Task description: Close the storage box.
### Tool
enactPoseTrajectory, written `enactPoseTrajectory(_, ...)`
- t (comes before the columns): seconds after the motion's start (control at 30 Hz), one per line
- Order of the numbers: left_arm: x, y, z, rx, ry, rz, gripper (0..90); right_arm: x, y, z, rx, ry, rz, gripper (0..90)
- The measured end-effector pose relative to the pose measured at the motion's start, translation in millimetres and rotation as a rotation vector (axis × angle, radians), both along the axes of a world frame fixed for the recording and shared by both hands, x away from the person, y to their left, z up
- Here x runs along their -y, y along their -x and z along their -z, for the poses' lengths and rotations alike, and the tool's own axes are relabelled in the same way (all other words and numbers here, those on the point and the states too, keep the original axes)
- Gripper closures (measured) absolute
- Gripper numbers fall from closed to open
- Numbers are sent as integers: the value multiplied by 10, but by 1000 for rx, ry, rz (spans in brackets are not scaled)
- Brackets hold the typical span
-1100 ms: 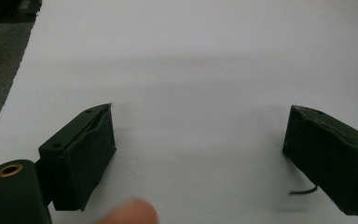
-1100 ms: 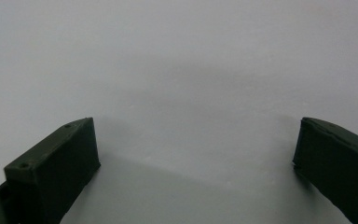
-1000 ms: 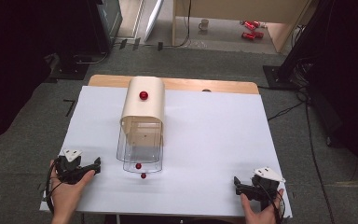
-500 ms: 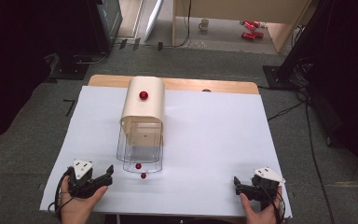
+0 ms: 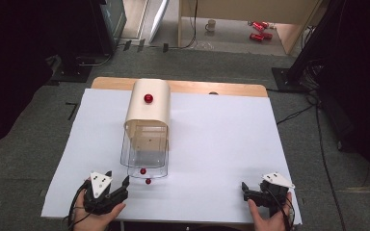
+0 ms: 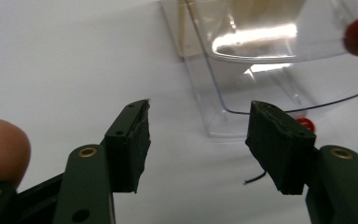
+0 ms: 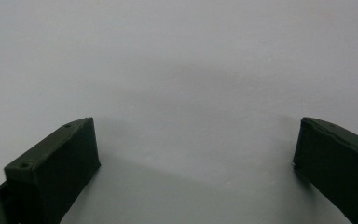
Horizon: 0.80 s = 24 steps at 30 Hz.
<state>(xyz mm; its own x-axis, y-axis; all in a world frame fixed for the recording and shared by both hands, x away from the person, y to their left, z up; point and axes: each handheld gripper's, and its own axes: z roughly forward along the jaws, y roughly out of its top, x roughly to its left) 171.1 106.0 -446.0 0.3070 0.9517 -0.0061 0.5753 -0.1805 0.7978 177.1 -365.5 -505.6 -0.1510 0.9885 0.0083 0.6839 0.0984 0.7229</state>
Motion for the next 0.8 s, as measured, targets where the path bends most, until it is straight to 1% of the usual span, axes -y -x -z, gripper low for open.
enactPoseTrajectory(0.03, 0, 0, 0, 0, 0, 0, 413, 0, 0, 0, 0, 0, 0, 0)
enactPoseTrajectory(0.1, 36, 15, -2, -1, 5, 14, 414, 0, 0, 0, 0, 0, 0, 0)
enactPoseTrajectory(0.13, 73, 32, -4, 2, 15, 28, 423, 0, 0, 0, 0, 0, 0, 0)
enactPoseTrajectory(0.17, 93, 44, -7, 7, 16, 36, 436, 0, 0, 0, 0, 0, 0, 0)
enactPoseTrajectory(0.2, 93, 44, -7, 7, 16, 36, 458, 0, 0, 0, 0, 0, 0, 0)
enactPoseTrajectory(0.23, 133, 66, -21, 19, 20, 52, 486, 0, 0, 0, 0, 0, 0, 0)
enactPoseTrajectory(0.27, 133, 66, -21, 19, 20, 52, 522, 0, 0, 0, 0, 0, 0, 0)
enactPoseTrajectory(0.33, 173, 76, -34, 32, 19, 67, 576, 0, 0, 0, 0, 0, 0, 0)
enactPoseTrajectory(0.37, 192, 75, -39, 36, 20, 74, 576, 0, 0, 0, 0, 0, 0, 0)
enactPoseTrajectory(0.4, 216, 77, -42, 40, 24, 75, 597, 0, -1, 0, 0, 1, 0, 0)
enactPoseTrajectory(0.43, 257, 81, -50, 48, 21, 82, 647, 0, 0, 0, 0, 1, 0, 0)
enactPoseTrajectory(0.6, 335, 82, -65, 51, 31, 96, 674, 0, 0, 0, 0, 1, 0, 0)
enactPoseTrajectory(0.67, 401, 86, -87, 62, 34, 106, 676, 0, 0, 0, 0, 0, 0, 0)
enactPoseTrajectory(0.8, 450, 82, -114, 70, 28, 106, 674, 0, 1, 0, 1, 0, -1, 0)
